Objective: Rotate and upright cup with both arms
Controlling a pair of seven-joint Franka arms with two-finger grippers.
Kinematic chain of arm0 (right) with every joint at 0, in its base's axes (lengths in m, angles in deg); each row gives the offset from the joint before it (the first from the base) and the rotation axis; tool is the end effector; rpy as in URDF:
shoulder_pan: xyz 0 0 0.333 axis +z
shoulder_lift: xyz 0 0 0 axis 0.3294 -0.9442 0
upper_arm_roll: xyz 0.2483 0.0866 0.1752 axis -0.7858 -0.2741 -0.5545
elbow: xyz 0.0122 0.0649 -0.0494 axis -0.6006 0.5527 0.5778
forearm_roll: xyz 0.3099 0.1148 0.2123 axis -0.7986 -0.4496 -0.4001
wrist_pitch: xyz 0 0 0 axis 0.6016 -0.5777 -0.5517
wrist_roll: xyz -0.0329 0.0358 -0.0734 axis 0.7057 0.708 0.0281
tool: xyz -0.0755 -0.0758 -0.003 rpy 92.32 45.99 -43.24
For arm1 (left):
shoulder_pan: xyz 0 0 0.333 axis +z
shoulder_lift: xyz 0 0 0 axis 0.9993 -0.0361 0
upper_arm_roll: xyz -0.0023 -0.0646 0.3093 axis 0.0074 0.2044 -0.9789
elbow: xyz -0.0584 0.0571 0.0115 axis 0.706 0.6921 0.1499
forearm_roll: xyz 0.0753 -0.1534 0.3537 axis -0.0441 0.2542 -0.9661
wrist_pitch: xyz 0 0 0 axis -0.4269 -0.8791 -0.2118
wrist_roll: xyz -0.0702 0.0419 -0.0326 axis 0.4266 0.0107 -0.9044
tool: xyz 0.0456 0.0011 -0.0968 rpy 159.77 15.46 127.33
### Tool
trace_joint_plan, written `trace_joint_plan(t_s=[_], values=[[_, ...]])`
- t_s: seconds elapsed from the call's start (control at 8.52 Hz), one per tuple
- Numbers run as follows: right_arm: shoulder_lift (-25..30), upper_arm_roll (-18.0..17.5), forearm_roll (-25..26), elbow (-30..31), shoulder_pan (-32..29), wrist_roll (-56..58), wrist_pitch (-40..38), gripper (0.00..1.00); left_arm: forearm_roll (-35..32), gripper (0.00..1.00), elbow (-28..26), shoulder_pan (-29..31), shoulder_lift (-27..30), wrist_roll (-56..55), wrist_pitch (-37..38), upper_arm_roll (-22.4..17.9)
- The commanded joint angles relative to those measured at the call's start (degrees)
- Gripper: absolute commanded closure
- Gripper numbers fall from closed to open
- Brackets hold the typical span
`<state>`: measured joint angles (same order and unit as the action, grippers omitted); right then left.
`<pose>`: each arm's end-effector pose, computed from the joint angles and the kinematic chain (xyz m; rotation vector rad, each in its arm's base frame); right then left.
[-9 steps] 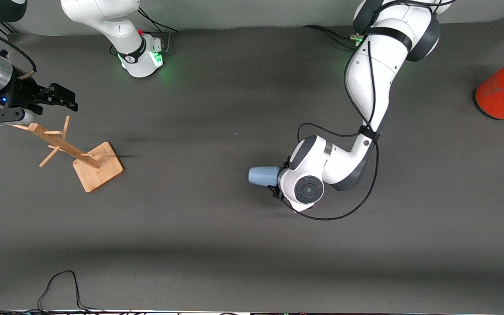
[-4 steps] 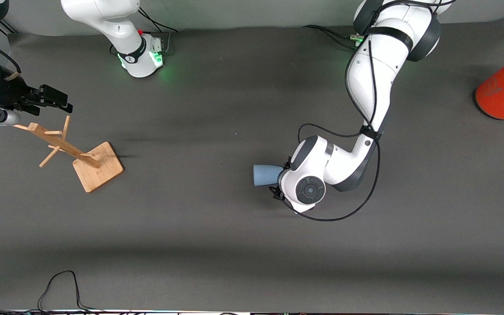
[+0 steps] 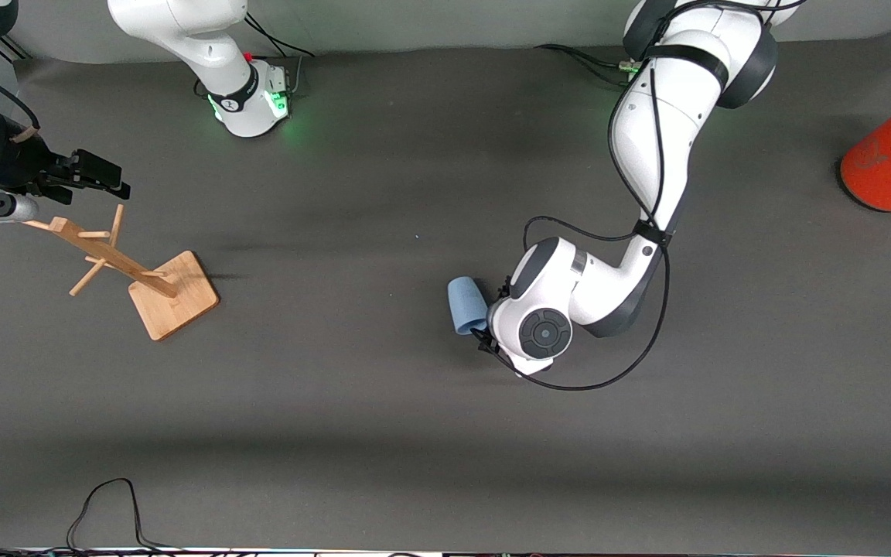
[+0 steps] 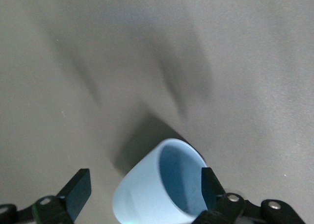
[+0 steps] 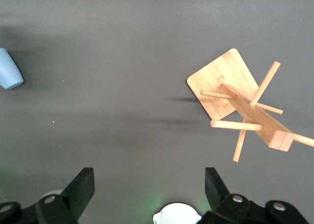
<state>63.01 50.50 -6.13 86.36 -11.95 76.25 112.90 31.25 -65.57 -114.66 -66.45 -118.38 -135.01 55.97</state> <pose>0.5077 0.0114 0.6010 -3.0538 0.0098 0.1890 0.6234 -0.4213 0.2398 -2.5159 -1.7026 0.5754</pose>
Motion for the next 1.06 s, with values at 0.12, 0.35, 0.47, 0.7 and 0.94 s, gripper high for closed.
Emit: trace_joint_plan(t_s=[0.12, 0.35, 0.47, 0.7, 0.94], values=[[0.6, 0.1, -0.9, 0.5, -0.8, 0.4, -0.2, 0.00, -0.2, 0.01, 0.0, -3.1, -1.2, -2.9, 1.0, -0.7], [0.5, 0.2, -0.9, 0.6, -0.9, 0.4, -0.2, 0.00, -0.2, 0.03, 0.0, -3.0, -1.2, -3.0, 1.4, -0.7], [0.4, 0.2, -0.9, 0.5, -0.9, 0.4, -0.2, 0.00, -0.1, 0.03, 0.1, -3.0, -1.1, -3.1, 1.5, -0.7], [0.4, 0.2, -0.9, 0.5, -0.8, 0.4, -0.2, 0.00, 0.0, 0.01, 0.5, -2.5, -0.7, -3.1, 1.6, -0.9], [0.4, 0.2, -0.9, 0.5, -0.9, 0.4, -0.2, 0.00, 0.1, 0.01, 0.5, -2.4, -0.6, -3.2, 1.7, -0.9]])
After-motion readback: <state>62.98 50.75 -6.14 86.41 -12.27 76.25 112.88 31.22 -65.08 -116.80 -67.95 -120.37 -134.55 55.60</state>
